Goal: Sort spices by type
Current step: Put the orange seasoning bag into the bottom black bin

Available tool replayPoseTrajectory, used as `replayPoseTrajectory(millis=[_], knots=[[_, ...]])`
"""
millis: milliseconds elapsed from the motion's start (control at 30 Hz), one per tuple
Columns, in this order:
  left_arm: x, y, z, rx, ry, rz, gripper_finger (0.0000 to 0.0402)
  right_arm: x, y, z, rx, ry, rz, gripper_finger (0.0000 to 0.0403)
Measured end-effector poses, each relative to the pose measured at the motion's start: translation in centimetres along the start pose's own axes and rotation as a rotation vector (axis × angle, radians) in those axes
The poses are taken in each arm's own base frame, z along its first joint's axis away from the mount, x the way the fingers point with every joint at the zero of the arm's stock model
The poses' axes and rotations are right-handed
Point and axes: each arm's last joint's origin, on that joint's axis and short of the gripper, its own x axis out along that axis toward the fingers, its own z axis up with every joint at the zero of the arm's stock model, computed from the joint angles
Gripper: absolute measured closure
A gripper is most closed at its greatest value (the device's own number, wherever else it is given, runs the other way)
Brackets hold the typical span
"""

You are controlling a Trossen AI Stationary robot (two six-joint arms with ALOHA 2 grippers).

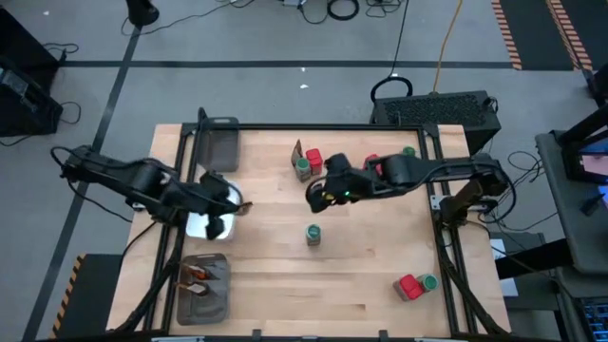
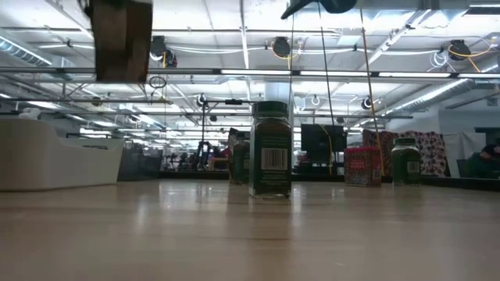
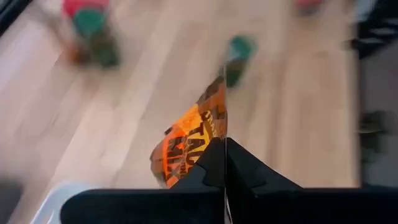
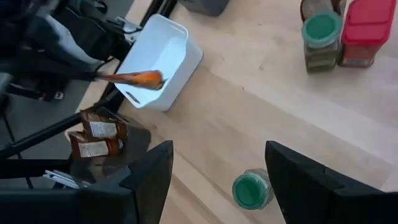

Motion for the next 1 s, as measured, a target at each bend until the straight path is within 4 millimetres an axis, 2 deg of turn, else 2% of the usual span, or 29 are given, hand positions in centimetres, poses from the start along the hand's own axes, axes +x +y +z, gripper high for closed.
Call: replayPoseTrajectory(millis=[100,200,467,767,1000], knots=[[2.7,0.0,-1.1,0.005,0.017,0.044,0.0401,1.0,0.2,-0.6,-0.009,-0.004,-0.025,0.0165],[4.9,0.0,-1.3,-0.019,-0.031,0.076,0.0401,1.6,0.2,-0.8,-0.015,-0.027,-0.052,0.0165],[9.9,1.0,-2.0,-0.125,0.027,0.176,0.0401,2.6,0.0,-0.5,-0.073,-0.018,-0.084,0.0165],[13.5,1.1,-1.1,-0.190,0.002,0.189,0.0401,2.6,-0.6,-0.5,-0.135,0.007,-0.137,0.0165],[14.7,1.2,-1.1,-0.193,0.018,0.200,0.0393,2.5,-1.3,-0.8,-0.159,0.040,-0.200,0.0165]])
